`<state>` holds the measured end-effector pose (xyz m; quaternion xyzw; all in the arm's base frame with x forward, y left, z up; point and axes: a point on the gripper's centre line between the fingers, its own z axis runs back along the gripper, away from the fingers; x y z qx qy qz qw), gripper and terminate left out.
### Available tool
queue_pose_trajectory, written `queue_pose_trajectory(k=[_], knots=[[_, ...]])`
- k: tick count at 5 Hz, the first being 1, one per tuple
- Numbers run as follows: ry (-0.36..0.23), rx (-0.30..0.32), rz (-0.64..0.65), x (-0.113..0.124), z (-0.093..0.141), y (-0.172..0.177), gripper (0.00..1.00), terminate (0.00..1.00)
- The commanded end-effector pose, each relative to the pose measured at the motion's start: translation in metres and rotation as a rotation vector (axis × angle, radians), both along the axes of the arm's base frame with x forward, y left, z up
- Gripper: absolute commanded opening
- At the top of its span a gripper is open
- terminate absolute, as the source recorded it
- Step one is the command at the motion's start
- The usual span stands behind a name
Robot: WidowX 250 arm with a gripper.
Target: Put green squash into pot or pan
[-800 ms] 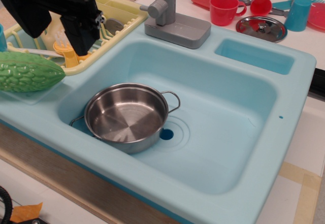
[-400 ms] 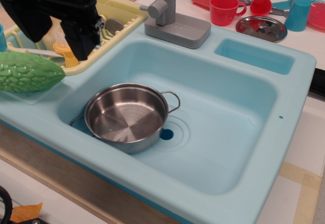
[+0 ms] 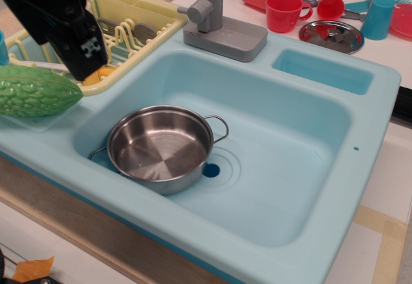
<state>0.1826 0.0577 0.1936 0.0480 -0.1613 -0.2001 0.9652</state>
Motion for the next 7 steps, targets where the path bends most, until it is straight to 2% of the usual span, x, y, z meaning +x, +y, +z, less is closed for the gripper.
queue_pose_trajectory(k=[1,2,4,7], knots=[[0.023,0.024,-0.136,0.002,0.009,0.019,1.00,0.00],[0.047,0.008,-0.167,-0.003,0.005,0.029,1.00,0.00],[0.028,-0.031,-0.160,-0.018,-0.014,0.040,1.00,0.00],[-0.002,-0.068,-0.199,-0.015,-0.035,0.049,1.00,0.00]])
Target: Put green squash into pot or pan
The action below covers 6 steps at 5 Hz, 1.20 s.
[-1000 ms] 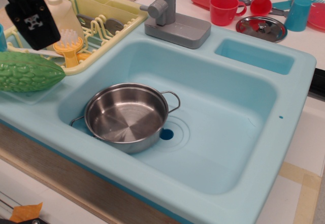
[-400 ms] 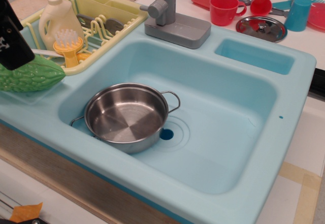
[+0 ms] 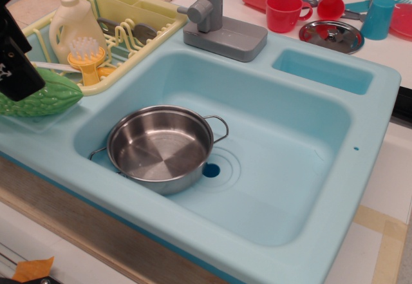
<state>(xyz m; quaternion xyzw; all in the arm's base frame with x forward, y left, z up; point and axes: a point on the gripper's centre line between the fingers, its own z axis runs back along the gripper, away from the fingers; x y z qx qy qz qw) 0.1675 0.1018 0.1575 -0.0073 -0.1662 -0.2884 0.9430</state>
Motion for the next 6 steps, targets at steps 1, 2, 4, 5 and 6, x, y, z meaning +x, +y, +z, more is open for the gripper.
queue_pose_trajectory(k=[1,2,4,5,6], knots=[[-0.033,-0.007,-0.013,0.002,-0.009,0.009,1.00,0.00],[-0.018,-0.035,-0.004,-0.002,-0.019,0.010,1.00,0.00],[-0.020,-0.062,-0.004,0.006,-0.027,0.002,0.00,0.00],[-0.035,-0.083,-0.024,0.022,-0.025,-0.014,0.00,0.00],[-0.045,-0.110,-0.054,0.044,-0.018,-0.046,0.00,0.00]])
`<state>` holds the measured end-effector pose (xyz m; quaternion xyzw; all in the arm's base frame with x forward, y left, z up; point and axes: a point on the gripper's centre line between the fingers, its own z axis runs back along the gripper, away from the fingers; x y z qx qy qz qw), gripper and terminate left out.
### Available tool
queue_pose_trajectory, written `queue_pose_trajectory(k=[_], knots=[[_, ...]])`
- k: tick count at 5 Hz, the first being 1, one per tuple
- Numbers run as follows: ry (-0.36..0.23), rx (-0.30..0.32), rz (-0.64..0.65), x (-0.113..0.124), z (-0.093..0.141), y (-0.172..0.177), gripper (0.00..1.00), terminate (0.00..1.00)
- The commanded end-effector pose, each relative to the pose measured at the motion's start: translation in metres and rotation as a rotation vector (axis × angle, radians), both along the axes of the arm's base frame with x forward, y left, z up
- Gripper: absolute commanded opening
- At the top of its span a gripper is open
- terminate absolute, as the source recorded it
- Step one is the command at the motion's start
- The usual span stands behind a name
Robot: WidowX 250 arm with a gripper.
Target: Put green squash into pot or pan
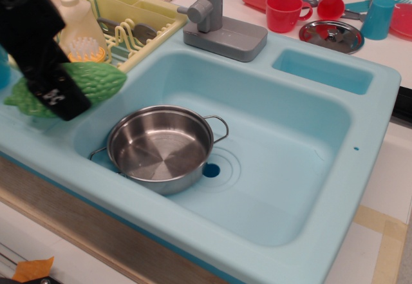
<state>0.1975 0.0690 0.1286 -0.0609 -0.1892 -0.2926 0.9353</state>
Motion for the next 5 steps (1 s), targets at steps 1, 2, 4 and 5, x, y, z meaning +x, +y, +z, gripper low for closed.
queue_pose_trajectory(k=[1,2,4,5], knots=[[-0.009,-0.040,-0.040,0.0233,0.0058,-0.0387,0.00,0.00],[0.012,-0.072,-0.034,0.0189,0.0011,-0.0475,1.00,0.00],[0.039,-0.135,-0.040,0.0180,-0.0030,-0.0458,1.00,0.00],[0.039,-0.135,-0.040,0.0180,-0.0030,-0.0458,1.00,1.00]])
